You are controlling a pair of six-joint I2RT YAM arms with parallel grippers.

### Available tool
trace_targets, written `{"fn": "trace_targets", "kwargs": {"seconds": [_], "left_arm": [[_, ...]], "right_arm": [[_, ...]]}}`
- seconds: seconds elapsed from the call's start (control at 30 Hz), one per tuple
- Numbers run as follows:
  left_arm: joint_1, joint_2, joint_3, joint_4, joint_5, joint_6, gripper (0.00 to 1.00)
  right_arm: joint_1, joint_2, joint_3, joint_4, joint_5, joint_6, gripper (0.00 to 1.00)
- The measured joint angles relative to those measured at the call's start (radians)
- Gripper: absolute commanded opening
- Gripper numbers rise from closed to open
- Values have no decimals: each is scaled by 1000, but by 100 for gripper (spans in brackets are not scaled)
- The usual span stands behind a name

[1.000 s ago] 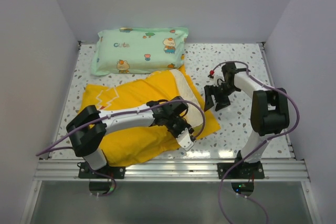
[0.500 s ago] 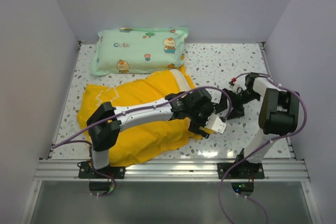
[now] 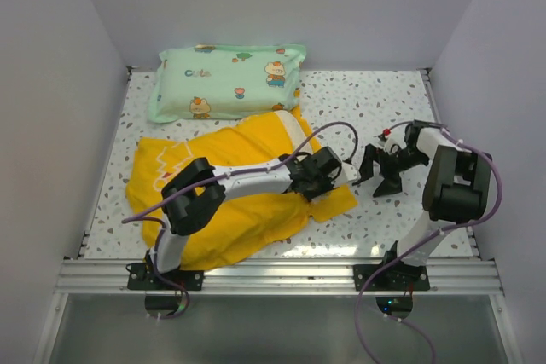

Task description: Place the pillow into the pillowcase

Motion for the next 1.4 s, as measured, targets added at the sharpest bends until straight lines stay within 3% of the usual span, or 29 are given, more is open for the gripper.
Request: {"fn": "trace_targets", "kwargs": {"seconds": [0.1,0.3,0.4,0.53,0.67,0.8,0.93,0.97,1.0,1.2,1.4], "left_arm": [[83,-34,-8,24,151,-33,0],[325,-121,-66,119,619,-95,0],[381,-121,-70,143,782,-113,0],[411,-121,-112,221,903,-156,0],[431,-121,-135,279,955,-208,0],[442,-121,-138,333,983,-250,0],[448,-124,-169,389,1001,-280,0],[448,-124,-177,400,1004,-286,0],[448,-125,-184,410,1005,-288,0],[446,-140,-183,352,974,-231,0],[368,-168,-169,132,731,24,0]], "right_arm": [[27,51,35,-28,31,-40,99],[129,132,85,-68,40,-106,98],[208,132,88,-52,40,-92,99],[270,175,107,-29,-42,-37,99],[283,296,138,-8,-266,78,99],[294,304,138,126,-349,164,97],[320,310,115,274,-351,254,45],[332,314,103,305,-334,280,12],[345,314,90,335,-306,294,0],[384,212,65,411,-88,310,0],[344,1,51,428,207,235,0]]}}
